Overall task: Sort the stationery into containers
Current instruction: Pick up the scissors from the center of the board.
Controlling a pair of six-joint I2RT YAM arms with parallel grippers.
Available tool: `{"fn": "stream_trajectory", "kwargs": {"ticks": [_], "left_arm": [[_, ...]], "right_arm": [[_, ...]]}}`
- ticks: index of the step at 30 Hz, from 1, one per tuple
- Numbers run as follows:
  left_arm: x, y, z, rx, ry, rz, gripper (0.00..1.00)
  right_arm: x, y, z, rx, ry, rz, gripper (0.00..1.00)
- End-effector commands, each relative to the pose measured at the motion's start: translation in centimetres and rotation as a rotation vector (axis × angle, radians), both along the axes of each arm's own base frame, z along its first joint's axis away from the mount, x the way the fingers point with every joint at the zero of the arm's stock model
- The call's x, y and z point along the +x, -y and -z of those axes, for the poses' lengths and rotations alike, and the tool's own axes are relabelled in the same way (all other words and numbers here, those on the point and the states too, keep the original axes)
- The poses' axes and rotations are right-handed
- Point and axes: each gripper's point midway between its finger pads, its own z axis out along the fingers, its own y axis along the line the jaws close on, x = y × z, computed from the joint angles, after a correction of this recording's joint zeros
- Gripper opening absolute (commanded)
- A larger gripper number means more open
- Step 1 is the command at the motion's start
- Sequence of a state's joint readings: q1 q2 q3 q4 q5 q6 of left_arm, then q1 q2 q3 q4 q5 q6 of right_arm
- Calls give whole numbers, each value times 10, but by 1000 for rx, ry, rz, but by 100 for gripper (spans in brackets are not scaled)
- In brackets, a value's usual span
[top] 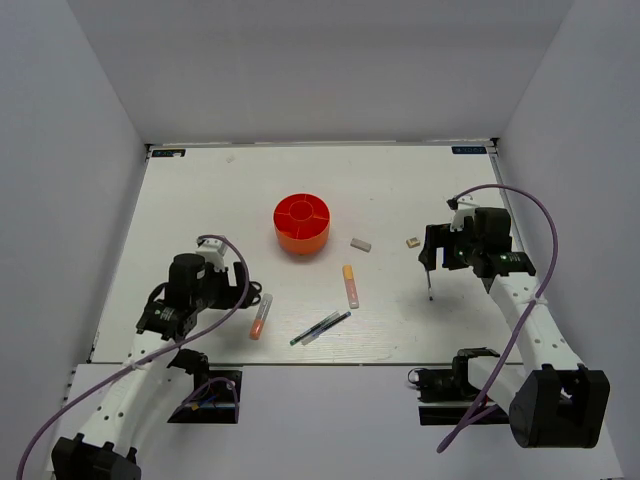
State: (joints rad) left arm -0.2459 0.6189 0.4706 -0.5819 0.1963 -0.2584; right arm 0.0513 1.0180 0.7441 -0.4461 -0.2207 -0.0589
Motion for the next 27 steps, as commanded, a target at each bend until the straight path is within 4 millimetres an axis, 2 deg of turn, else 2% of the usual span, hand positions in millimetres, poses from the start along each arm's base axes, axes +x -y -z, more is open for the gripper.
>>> {"fn": "stream_trajectory", "kwargs": {"ticks": [1, 7, 8, 9, 10, 11, 12, 13, 14, 15, 16, 17, 18, 19, 20, 23, 27], "left_arm": [[7, 1, -5, 9, 9, 11, 94], [17, -11, 3, 105, -77, -26, 84], [18, -13, 5, 128, -81, -26, 77], [23, -11, 0, 148, -81, -11, 72], [25, -14, 9, 197, -112, -6, 56], [27, -13, 5, 211, -96, 19, 56], [33, -17, 7, 256, -104, 5, 30], [36, -11, 8, 279, -121, 42, 18], [39, -13, 9, 327, -124, 67, 10], [47, -20, 9, 394, -138, 48, 2], [46, -19, 16, 435, -181, 74, 1], [57, -15, 5, 455, -154, 93, 3], [60, -15, 11, 486, -176, 109, 30], [63, -15, 16, 513, -190, 150, 50], [72, -11, 17, 517, -181, 157, 51], [81, -7, 25, 548, -197, 213, 51], [84, -4, 36, 568, -218, 281, 45]], "right_arm": [[4, -3, -16, 22, 58, -14, 90], [-6, -11, -14, 16, 76, -114, 90], [-10, -15, -12, 21, 70, -153, 89], [-17, -21, -13, 30, 70, -215, 53], [-22, -26, -10, 36, 72, -262, 17], [-23, -28, -12, 41, 78, -273, 0], [-23, -27, -12, 47, 72, -269, 0], [-25, -29, -12, 51, 68, -278, 0], [-26, -31, -11, 60, 57, -289, 0], [-28, -30, -11, 52, 50, -294, 24], [-29, -30, -12, 54, 45, -296, 83], [-30, -33, -13, 62, 46, -311, 88], [-30, -33, -15, 62, 49, -320, 88], [-31, -35, -15, 66, 51, -328, 86], [-32, -35, -14, 65, 50, -331, 86], [-32, -35, -15, 68, 53, -335, 84], [-31, -31, -16, 46, 57, -314, 85]]}}
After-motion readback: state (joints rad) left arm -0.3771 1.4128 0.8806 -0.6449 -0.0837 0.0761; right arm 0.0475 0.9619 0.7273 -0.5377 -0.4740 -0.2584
